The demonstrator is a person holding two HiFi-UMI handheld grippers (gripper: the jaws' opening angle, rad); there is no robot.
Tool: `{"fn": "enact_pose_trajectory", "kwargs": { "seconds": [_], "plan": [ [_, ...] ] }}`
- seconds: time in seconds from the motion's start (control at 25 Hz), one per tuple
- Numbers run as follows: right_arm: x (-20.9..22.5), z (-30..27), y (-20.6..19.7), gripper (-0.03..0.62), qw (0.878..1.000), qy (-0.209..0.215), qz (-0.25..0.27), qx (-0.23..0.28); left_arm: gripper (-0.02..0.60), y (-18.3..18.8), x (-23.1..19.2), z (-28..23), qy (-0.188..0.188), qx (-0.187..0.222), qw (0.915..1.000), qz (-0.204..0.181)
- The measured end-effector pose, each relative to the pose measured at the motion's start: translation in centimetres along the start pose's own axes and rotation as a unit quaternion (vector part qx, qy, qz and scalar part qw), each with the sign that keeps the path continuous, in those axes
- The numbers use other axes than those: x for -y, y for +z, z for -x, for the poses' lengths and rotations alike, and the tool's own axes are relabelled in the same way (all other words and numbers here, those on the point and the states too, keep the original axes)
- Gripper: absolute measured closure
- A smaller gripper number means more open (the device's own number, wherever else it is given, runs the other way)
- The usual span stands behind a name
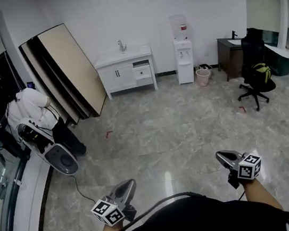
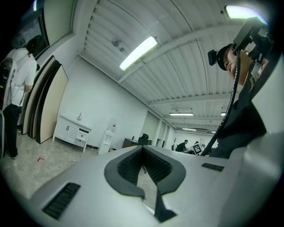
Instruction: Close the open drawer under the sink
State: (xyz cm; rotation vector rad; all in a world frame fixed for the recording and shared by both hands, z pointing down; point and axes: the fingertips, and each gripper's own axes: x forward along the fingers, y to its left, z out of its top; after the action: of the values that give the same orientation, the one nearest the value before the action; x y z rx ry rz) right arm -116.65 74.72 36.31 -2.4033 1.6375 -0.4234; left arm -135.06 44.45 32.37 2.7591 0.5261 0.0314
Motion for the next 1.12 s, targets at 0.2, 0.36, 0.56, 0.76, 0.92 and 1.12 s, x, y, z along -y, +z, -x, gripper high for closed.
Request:
{"fn": "enact_pose_trajectory", "kwargs": {
  "seconds": [0.2,0.36,0.56,0.76,0.92,1.12],
  "plan": [
    [7.8,0.0,4.0,0.592,1.0,0.02,0.013,-0.004,0.581,0.4,1.2,-7.3,0.019,0.015,0.9997,-0.009],
    [12.7,-0.6,7.1,0.592,0.999,0.039,0.022,-0.004,0.581,1.1,1.6,-13.5,0.026,0.023,0.9994,-0.005],
    [18.5,-0.6,7.0,0.592,1.0,0.031,-0.006,-0.002,0.581,0.7,2.0,-18.8,0.021,0.004,0.9996,-0.016],
    [21.3,-1.0,5.8,0.592,0.999,0.024,-0.033,-0.013,0.581,1.6,-0.1,-21.6,0.038,-0.004,0.9993,0.001],
    [23.8,-1.5,6.3,0.592,0.999,0.01,-0.039,-0.011,0.581,1.6,-1.3,-25.5,0.021,-0.013,0.9997,0.005],
    [26.1,-3.8,7.9,0.592,0.999,-0.024,-0.024,-0.005,0.581,1.9,-5.4,-29.3,-0.019,-0.018,0.9997,0.004]
  ]
}}
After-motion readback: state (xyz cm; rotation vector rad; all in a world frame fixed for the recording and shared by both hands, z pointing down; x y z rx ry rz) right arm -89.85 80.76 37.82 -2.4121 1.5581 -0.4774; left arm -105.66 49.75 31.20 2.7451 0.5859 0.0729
